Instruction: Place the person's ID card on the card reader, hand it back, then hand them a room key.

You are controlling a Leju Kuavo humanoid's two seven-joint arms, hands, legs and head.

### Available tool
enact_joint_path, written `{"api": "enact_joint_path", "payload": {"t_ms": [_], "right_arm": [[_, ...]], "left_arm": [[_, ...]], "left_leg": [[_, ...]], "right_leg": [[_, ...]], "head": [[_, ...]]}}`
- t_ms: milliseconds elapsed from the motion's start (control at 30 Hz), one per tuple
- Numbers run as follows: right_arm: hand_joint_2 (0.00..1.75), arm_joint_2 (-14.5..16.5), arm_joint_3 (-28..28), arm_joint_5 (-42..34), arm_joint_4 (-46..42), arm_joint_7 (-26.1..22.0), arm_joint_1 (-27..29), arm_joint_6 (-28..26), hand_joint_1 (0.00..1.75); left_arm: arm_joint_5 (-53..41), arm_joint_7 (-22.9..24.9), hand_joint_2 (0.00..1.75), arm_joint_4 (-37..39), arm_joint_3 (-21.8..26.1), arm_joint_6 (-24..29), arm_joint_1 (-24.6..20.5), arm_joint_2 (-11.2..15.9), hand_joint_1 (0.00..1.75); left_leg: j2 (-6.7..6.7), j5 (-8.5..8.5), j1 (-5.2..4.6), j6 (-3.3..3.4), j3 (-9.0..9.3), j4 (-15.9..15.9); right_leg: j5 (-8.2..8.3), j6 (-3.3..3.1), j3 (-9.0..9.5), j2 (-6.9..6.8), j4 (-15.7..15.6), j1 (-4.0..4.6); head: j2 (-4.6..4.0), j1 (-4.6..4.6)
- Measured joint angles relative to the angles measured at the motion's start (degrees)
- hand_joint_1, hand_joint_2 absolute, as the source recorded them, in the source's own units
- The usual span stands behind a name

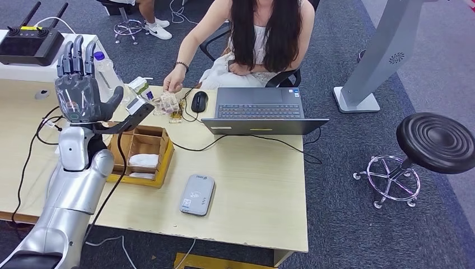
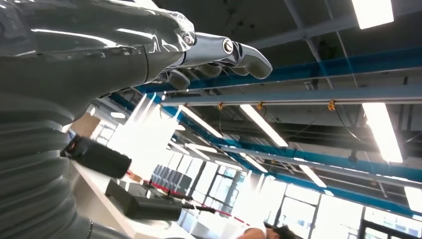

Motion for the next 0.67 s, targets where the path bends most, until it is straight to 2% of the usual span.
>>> {"api": "enact_joint_path", "payload": {"t_ms": [167,333,367,433,500,567,633,667], "right_arm": [[1.75,0.0,-0.2,-1.4,0.0,-0.3,0.6,-0.7,0.00],[1.75,0.0,-0.4,-1.7,0.0,-0.3,0.7,-0.7,0.00],[1.75,0.0,-0.4,-1.9,0.0,-0.3,0.7,-0.8,0.00],[1.75,0.0,-0.8,-2.6,0.0,-0.6,0.9,-1.3,0.00],[1.75,0.0,-1.3,-3.5,0.0,-1.0,1.2,-1.8,0.00],[1.75,0.0,-1.9,-4.0,0.0,-1.3,1.5,-2.1,0.00],[1.75,0.0,-2.3,-4.2,0.0,-1.4,1.7,-2.4,0.00],[1.75,0.0,-2.4,-4.2,0.0,-1.4,1.7,-2.4,0.00]], "left_arm": [[15.0,-6.9,1.75,-14.4,2.6,-3.7,11.1,2.2,0.00],[17.4,-8.4,1.75,-21.8,5.2,-5.4,16.2,3.1,0.00],[19.8,-9.3,1.75,-23.0,5.6,-6.2,17.2,3.3,0.00],[30.1,-13.2,1.75,-26.3,7.7,-9.3,21.1,4.0,0.00],[45.0,-19.7,1.75,-30.7,12.2,-15.0,27.4,4.8,0.00],[55.5,-25.9,1.75,-34.3,18.5,-22.5,33.2,4.7,0.00],[57.3,-28.9,1.75,-36.9,24.6,-28.2,36.9,4.0,0.00],[57.0,-29.3,1.75,-37.4,26.0,-29.3,37.6,3.8,0.00]], "left_leg": [[0.25,-0.09,0.01,-0.04,0.04,0.0],[0.08,-0.08,0.02,-0.04,-0.06,0.0],[0.10,-0.08,0.01,-0.04,-0.06,-0.1],[0.35,-0.18,-0.02,-0.09,0.06,-0.1],[0.73,-0.33,-0.03,-0.13,0.25,-0.1],[0.84,-0.40,0.01,-0.12,0.32,-0.1],[0.64,-0.41,0.04,-0.12,0.25,-0.1],[0.57,-0.41,0.05,-0.13,0.23,-0.1]], "right_leg": [[-0.03,0.01,-0.09,0.21,0.0,0.00],[-0.06,0.04,-0.06,0.04,0.0,0.01],[-0.06,0.04,-0.02,0.06,0.0,0.01],[-0.06,0.04,0.07,0.32,0.0,0.01],[-0.12,0.01,0.08,0.69,0.0,0.01],[-0.22,-0.04,0.01,0.78,0.0,0.02],[-0.31,-0.08,-0.01,0.57,0.0,0.03],[-0.33,-0.09,-0.01,0.51,0.0,0.04]], "head": [[0.00,-0.01],[0.00,0.01],[0.00,0.03],[0.00,0.05],[0.00,0.00],[0.00,-0.05],[0.00,-0.07],[0.00,-0.06]]}}
